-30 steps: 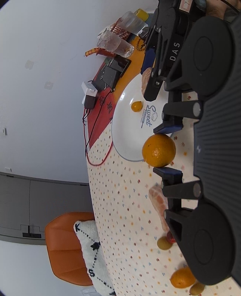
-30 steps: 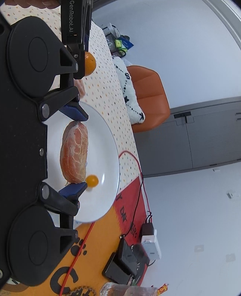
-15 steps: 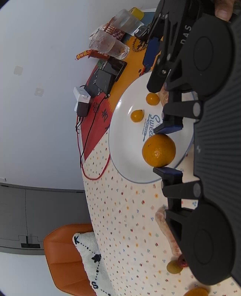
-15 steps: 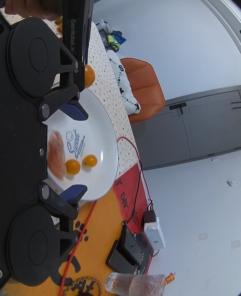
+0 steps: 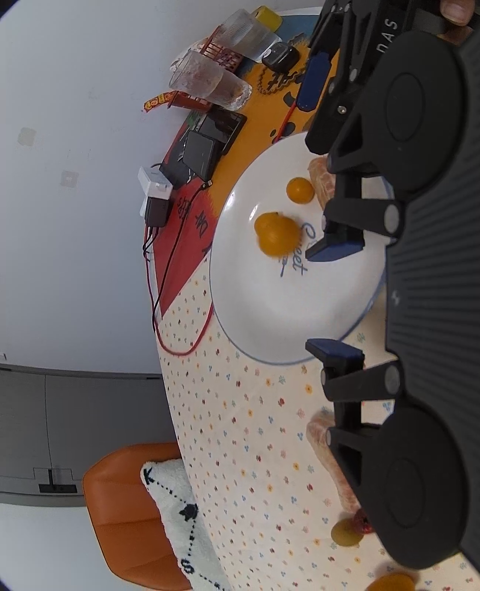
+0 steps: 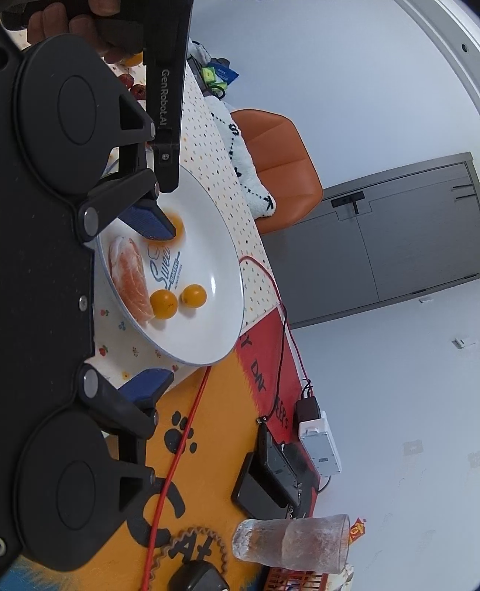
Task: Organize fruits
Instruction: 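Carry orange and pomelo segment to the plate and release both, then return both tools to the remaining fruit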
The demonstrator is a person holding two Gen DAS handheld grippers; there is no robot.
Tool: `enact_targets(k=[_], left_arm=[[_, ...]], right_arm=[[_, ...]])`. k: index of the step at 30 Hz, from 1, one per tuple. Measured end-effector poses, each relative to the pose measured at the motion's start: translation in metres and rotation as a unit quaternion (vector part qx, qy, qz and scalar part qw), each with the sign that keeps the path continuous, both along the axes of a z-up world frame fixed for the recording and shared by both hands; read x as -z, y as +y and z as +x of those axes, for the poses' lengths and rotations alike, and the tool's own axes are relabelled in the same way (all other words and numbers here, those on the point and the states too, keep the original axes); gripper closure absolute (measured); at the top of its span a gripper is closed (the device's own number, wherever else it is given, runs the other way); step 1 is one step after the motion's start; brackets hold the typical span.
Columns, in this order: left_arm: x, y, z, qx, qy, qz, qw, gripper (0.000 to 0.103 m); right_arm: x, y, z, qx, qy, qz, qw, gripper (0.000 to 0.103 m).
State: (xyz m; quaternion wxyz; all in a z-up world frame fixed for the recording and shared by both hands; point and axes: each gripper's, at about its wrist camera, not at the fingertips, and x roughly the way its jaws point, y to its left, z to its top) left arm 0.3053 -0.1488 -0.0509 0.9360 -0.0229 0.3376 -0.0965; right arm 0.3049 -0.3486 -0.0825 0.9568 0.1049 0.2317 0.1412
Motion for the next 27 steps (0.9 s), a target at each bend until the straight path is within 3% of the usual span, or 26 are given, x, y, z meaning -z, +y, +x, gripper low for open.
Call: enact_targets(k=[6, 18, 27], left_arm=[[-0.005, 0.019, -0.012, -0.018, -0.001, -0.006, 0.9998, 0.051], [-0.015, 0.052, -0.042, -0.049, -0.019, 0.007, 0.9986, 0.022], [-0.017, 0.087, -0.058, -0.089, -0.02, 0.015, 0.9957, 0.018]], right_arm=[[0.0, 0.007, -0.002, -0.005, 0.001, 0.002, 1.0, 0.027], [-0.006, 0.028, -0.012, -0.021, 0.0, 0.002, 1.0, 0.023], [-0.01, 0.054, -0.015, -0.043, -0.006, 0.004, 0.999, 0.011]])
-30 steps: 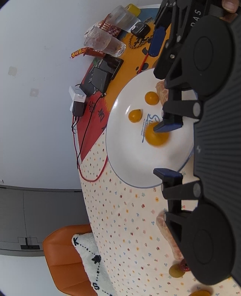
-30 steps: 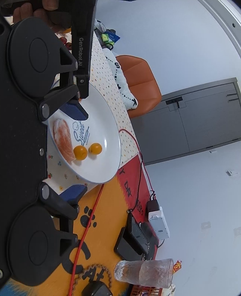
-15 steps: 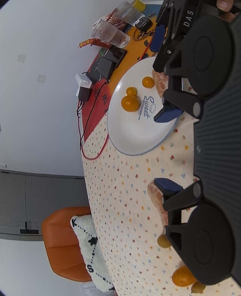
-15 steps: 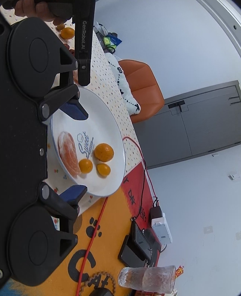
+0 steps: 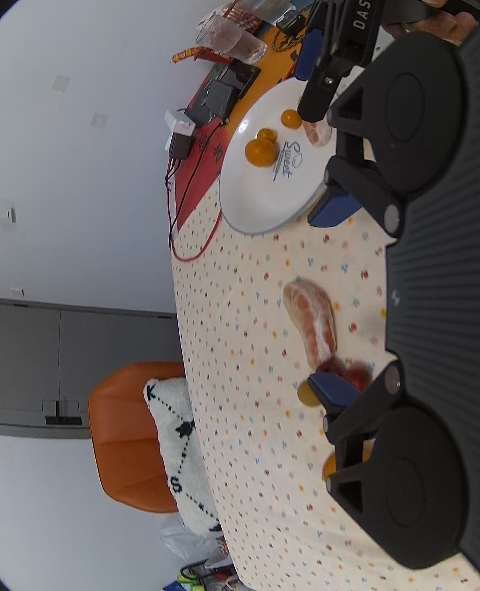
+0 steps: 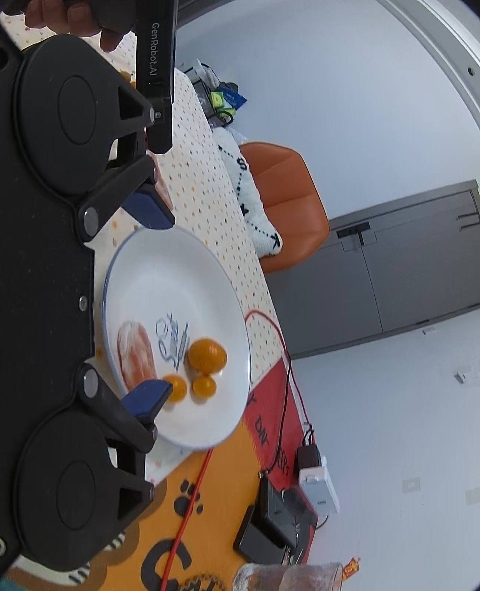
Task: Organize fruits
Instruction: 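Return both tools to the remaining fruit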
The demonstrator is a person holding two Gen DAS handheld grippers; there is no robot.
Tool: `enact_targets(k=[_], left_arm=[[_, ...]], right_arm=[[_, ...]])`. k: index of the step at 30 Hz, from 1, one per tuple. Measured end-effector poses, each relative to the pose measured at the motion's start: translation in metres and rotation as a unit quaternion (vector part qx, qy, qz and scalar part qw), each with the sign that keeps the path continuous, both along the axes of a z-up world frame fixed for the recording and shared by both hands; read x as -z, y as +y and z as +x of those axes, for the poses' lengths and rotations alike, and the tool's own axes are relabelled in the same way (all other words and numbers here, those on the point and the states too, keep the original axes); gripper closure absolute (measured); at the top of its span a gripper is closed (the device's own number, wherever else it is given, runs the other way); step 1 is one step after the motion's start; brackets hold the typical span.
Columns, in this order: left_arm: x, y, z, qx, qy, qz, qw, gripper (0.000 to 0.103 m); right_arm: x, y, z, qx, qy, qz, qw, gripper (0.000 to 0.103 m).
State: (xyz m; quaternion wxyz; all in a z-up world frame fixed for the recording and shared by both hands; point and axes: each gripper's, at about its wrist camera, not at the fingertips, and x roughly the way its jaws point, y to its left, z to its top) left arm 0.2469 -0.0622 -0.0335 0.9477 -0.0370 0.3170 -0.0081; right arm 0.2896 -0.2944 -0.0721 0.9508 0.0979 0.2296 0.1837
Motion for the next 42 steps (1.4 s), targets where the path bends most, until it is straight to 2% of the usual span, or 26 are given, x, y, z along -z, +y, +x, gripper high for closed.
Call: enact_targets(k=[7, 26, 42], left_arm=[[0.0, 0.028, -0.011, -0.029, -0.004, 0.001, 0.9996, 0.015], [0.013, 0.105, -0.032, -0.098, 0.004, -0.016, 0.9951, 0.015], [0.026, 0.129, -0.029, -0.083, 0.001, -0.033, 0.996, 0.017]], right_arm=[[-0.001, 0.021, 0.0, -0.016, 0.0, 0.002, 1.0, 0.0], [-0.01, 0.082, -0.001, -0.063, 0.003, -0.021, 0.998, 0.0], [-0.01, 0.128, 0.002, -0.114, 0.018, -0.029, 0.993, 0.0]])
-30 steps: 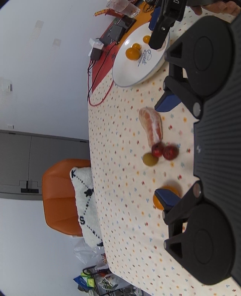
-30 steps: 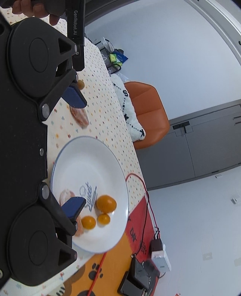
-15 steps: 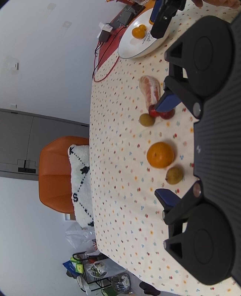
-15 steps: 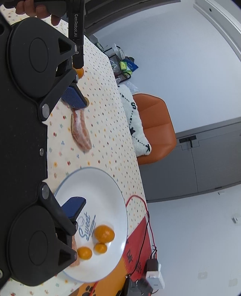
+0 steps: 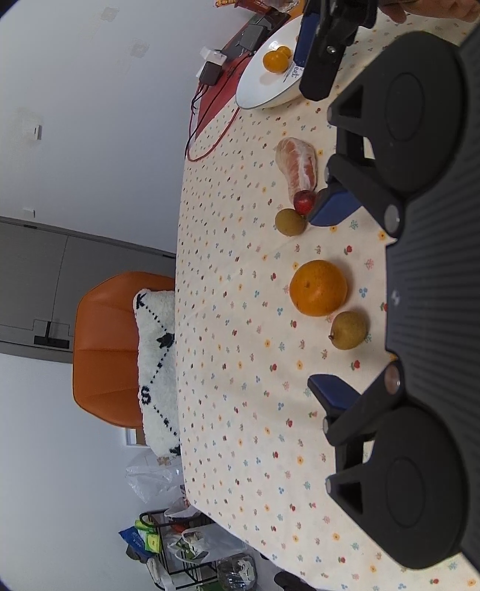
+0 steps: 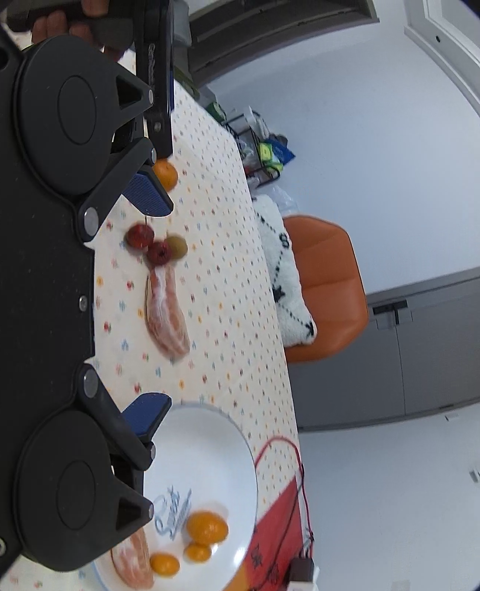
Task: Organize fruits
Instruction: 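Return both tools to the remaining fruit, then grasp the green pear with the left tool while the right tool grasps a red date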
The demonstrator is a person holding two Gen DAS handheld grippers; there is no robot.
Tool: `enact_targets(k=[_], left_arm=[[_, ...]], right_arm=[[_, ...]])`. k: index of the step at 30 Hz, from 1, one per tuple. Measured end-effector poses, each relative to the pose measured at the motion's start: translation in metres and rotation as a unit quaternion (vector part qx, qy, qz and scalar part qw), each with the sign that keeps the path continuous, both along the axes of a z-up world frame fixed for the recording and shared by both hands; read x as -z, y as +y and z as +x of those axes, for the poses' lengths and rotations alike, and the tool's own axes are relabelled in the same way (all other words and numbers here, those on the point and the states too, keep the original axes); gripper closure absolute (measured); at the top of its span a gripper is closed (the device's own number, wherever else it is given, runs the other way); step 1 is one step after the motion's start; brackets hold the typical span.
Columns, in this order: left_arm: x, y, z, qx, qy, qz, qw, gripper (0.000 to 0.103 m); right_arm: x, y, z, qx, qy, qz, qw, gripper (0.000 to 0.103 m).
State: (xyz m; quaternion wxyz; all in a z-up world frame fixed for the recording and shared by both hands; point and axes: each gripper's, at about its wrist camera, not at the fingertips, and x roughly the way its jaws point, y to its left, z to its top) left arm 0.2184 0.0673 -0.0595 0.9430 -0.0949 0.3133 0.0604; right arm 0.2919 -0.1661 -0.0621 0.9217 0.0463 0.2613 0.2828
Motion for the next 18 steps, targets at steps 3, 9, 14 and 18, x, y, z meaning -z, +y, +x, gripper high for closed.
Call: enact_targets(k=[3, 9, 14, 18], left_arm=[[0.003, 0.0, 0.004, 0.004, -0.001, -0.002, 1.0, 0.018], [0.011, 0.0, 0.01, 0.013, 0.009, 0.002, 0.9999, 0.021], [0.018, 0.008, 0.009, 0.012, 0.016, -0.009, 0.9998, 0.025], [0.024, 0.011, 0.008, 0.015, 0.021, -0.012, 0.9996, 0.026]], right_arm=[[-0.001, 0.008, -0.001, -0.008, 0.001, 0.0, 1.0, 0.001], [0.003, 0.022, 0.003, -0.023, 0.014, -0.009, 1.0, 0.015], [0.009, 0.03, 0.009, -0.032, 0.025, -0.013, 0.999, 0.019], [0.014, 0.039, 0.013, -0.041, 0.032, -0.015, 0.999, 0.024]])
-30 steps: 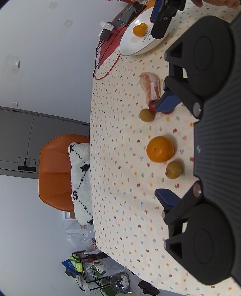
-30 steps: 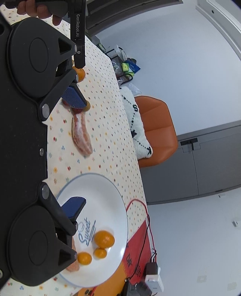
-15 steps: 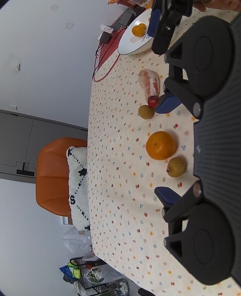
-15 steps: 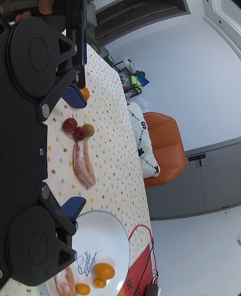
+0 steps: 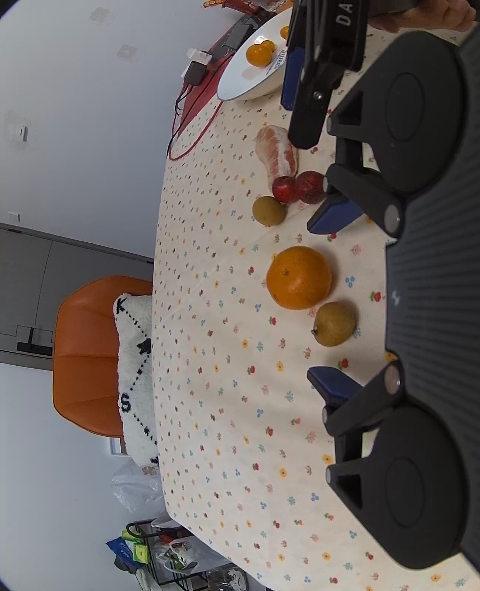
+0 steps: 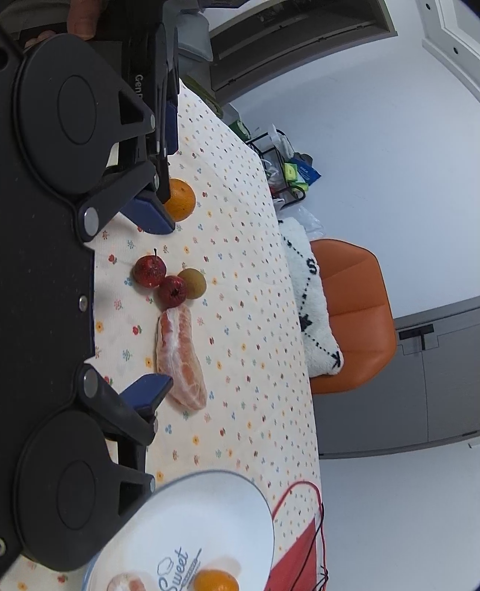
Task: Organize fruits
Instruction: 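Grasp the green pear with the left tool while the right tool grasps a red date, then carry the pear and red date toward the white plate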
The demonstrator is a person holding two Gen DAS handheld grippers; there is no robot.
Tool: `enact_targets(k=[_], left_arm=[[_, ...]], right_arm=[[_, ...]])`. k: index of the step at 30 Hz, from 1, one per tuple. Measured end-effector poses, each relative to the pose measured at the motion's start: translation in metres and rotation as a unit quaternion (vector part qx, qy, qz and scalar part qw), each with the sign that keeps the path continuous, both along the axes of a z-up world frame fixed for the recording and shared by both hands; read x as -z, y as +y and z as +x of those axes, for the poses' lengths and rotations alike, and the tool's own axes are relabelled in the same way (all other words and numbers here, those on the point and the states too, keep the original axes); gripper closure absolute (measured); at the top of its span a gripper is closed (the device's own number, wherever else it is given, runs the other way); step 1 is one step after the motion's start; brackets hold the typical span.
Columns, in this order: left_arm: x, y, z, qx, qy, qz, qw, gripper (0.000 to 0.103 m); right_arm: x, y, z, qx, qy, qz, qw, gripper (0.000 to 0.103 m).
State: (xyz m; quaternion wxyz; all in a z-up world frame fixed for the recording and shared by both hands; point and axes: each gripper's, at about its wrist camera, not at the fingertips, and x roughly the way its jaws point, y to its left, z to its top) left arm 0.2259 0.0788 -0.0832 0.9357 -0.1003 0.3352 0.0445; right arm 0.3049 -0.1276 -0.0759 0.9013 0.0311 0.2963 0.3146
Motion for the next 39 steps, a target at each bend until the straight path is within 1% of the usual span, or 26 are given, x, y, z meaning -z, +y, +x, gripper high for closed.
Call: enact_targets(k=[1, 3, 6, 8, 10, 12, 14, 16, 17, 18, 19, 21, 29, 39], left_arm=[[0.0, 0.001, 0.0, 0.001, 0.001, -0.001, 1.0, 0.028], [0.001, 0.002, 0.0, 0.002, 0.003, -0.004, 1.0, 0.036], [0.004, 0.004, -0.001, 0.007, 0.007, -0.01, 0.9999, 0.045], [0.005, 0.006, -0.002, 0.007, 0.008, -0.011, 0.9999, 0.05], [0.005, 0.007, -0.003, 0.007, 0.005, -0.009, 0.9999, 0.057], [0.005, 0.01, -0.004, 0.004, 0.006, -0.014, 0.9999, 0.072], [0.004, 0.014, -0.004, 0.001, 0.006, -0.026, 0.9996, 0.078], [0.003, 0.016, -0.006, 0.0, 0.004, -0.028, 0.9996, 0.078], [0.003, 0.015, -0.007, -0.001, 0.002, -0.026, 0.9997, 0.078], [0.002, 0.015, -0.008, -0.001, 0.001, -0.026, 0.9997, 0.078], [0.001, 0.015, -0.008, -0.001, 0.0, -0.027, 0.9996, 0.078], [-0.001, 0.014, -0.01, -0.001, -0.002, -0.027, 0.9996, 0.078], [-0.013, 0.003, -0.015, 0.001, -0.019, -0.023, 0.9996, 0.078], [-0.027, -0.033, -0.005, 0.035, -0.034, -0.02, 0.9986, 0.078]], right_arm=[[0.001, 0.002, 0.001, -0.002, 0.003, 0.0, 1.0, 0.025], [0.004, 0.007, 0.005, -0.008, 0.009, 0.0, 1.0, 0.031], [0.01, 0.015, 0.008, -0.018, 0.019, 0.0, 1.0, 0.039], [0.014, 0.02, 0.01, -0.022, 0.025, -0.002, 0.999, 0.04], [0.018, 0.024, 0.013, -0.023, 0.03, -0.001, 0.999, 0.041], [0.02, 0.028, 0.014, -0.025, 0.034, -0.001, 0.999, 0.044], [0.023, 0.033, 0.015, -0.029, 0.033, -0.006, 0.999, 0.047], [0.024, 0.036, 0.015, -0.028, 0.023, -0.014, 0.999, 0.051], [0.024, 0.036, 0.015, -0.025, 0.02, -0.016, 0.999, 0.061], [0.025, 0.035, 0.016, -0.023, 0.021, -0.015, 0.999, 0.074], [0.025, 0.033, 0.017, -0.025, 0.028, -0.009, 0.999, 0.08], [0.024, 0.03, 0.018, -0.028, 0.036, -0.002, 0.999, 0.08], [0.014, 0.017, 0.008, -0.025, 0.021, 0.003, 0.999, 0.08], [-0.006, -0.026, 0.003, 0.017, -0.001, 0.021, 1.0, 0.08]])
